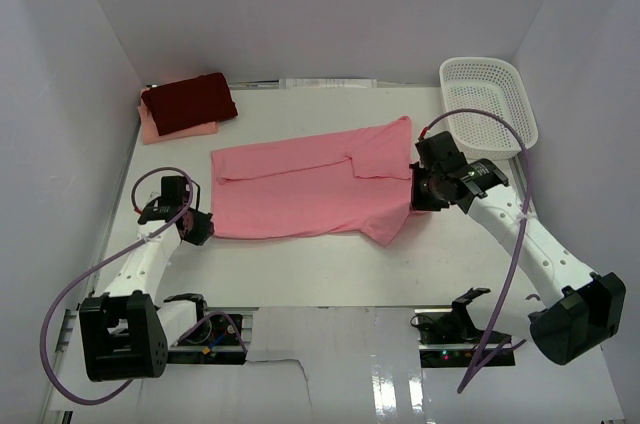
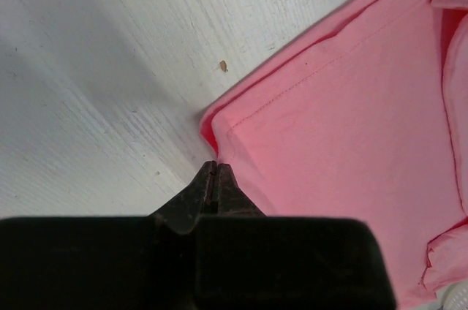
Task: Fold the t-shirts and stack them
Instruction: Grap the side of the flattened tshirt closest away from the robot with both arms
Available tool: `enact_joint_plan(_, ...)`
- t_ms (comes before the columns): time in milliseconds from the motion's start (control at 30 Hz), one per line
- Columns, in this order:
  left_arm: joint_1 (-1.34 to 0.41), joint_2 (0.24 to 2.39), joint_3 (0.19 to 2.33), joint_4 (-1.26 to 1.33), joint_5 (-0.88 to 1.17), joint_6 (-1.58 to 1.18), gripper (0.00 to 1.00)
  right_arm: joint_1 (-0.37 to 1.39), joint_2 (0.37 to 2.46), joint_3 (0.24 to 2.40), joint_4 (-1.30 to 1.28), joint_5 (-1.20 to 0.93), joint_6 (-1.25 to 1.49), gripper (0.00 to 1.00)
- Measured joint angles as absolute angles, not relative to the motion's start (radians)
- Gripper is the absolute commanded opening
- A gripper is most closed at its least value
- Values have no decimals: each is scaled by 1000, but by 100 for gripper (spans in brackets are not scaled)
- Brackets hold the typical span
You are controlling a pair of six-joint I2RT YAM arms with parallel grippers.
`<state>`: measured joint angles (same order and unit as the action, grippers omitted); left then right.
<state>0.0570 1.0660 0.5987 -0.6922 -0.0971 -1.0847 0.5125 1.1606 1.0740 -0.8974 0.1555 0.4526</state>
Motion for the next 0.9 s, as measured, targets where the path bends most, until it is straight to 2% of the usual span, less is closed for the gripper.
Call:
enact_joint_plan(333,57,1164,633,-695,-107,-1085,0,360,1306,1244,-890,126,351,8)
enact_joint_plan(900,57,1298,793,-672,-107,-1090,0,313,1451,1365,-860,70,301,8)
